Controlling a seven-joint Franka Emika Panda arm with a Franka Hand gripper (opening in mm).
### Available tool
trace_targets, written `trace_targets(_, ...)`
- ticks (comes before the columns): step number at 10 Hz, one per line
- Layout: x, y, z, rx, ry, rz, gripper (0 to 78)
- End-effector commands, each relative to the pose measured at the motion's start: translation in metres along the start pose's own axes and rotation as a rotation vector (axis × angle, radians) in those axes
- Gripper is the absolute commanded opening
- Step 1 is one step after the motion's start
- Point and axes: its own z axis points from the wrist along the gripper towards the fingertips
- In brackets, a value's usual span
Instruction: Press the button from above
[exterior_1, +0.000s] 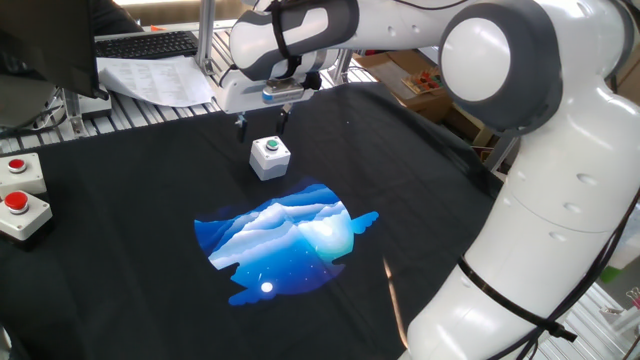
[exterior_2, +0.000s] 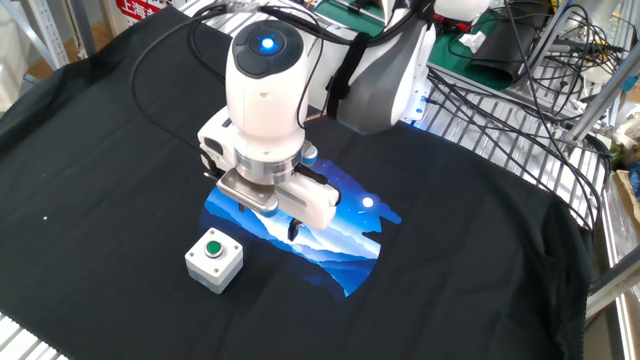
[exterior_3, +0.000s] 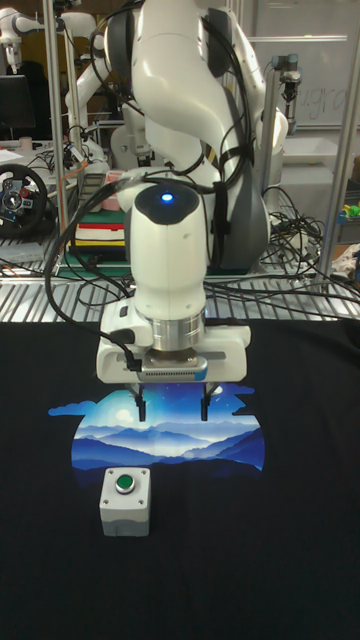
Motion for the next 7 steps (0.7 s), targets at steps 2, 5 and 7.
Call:
trace_targets(2, -0.0007, -0.0002, -0.0013, 0.003, -0.001, -0.003, 77.4)
trace_targets(5, -0.0007, -0.0002, -0.0013, 0.021, 0.037, 0.003, 77.4)
trace_targets(7, -0.0007, -0.0002, -0.0013, 0.017, 0.029, 0.019, 77.4)
